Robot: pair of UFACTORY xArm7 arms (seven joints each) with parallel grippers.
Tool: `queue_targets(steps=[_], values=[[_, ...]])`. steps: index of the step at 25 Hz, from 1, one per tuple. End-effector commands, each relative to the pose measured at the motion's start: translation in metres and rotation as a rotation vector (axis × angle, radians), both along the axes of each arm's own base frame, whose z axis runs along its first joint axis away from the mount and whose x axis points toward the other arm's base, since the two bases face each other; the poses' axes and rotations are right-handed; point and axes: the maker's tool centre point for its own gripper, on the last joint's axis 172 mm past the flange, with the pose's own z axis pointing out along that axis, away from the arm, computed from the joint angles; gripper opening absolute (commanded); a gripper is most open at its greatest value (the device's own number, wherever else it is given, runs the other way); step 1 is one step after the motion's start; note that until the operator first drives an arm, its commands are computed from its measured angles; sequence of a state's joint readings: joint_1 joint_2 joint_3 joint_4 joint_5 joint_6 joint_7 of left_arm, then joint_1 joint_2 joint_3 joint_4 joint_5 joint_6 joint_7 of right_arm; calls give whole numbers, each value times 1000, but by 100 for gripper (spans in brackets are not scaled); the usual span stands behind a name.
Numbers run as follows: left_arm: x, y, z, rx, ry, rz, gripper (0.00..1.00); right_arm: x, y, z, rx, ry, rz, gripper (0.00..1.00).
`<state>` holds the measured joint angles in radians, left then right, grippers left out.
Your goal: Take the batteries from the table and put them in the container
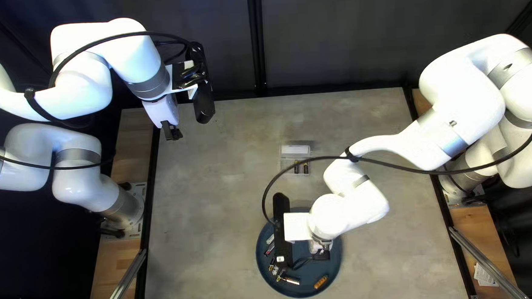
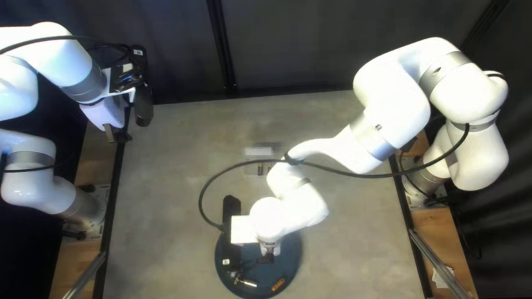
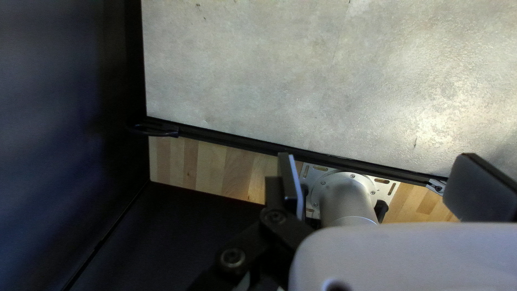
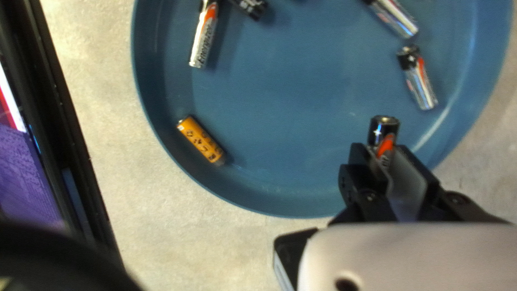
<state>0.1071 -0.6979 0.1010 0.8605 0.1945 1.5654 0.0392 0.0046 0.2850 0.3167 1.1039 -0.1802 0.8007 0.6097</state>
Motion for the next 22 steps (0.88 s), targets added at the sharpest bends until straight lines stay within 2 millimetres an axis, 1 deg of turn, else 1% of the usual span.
queue_targets(steps=[1, 4, 6, 14, 16, 17, 18, 19, 20, 21, 22], values=[[0, 0, 0, 0, 0, 0, 100, 1, -22, 10, 8, -12, -246, 0], [0, 0, 0, 0, 0, 0, 100, 3, -27, 10, -2, 10, -419, 0], [0, 0, 0, 0, 0, 0, 100, 2, -28, 12, -2, 8, -481, 0], [0, 0, 0, 0, 0, 0, 100, 0, -28, 9, -16, 2, -467, 0], [0, 0, 0, 0, 0, 0, 100, 13, -25, 2, -27, 34, -331, 0], [0, 0, 0, 0, 0, 0, 100, 19, -38, 4, -23, 36, -329, 0], [0, 0, 0, 0, 0, 0, 100, 21, -49, 8, -14, 33, -348, 0], [0, 0, 0, 0, 0, 0, 100, 21, -69, 12, 0, 25, -416, 0], [0, 0, 0, 0, 0, 0, 100, 18, -82, 13, 4, 24, -473, 0], [0, 0, 0, 0, 0, 0, 100, 14, -97, 13, 6, 24, -582, 0], [0, 0, 0, 0, 0, 0, 100, 12, -103, 14, 7, 23, -655, 0]])
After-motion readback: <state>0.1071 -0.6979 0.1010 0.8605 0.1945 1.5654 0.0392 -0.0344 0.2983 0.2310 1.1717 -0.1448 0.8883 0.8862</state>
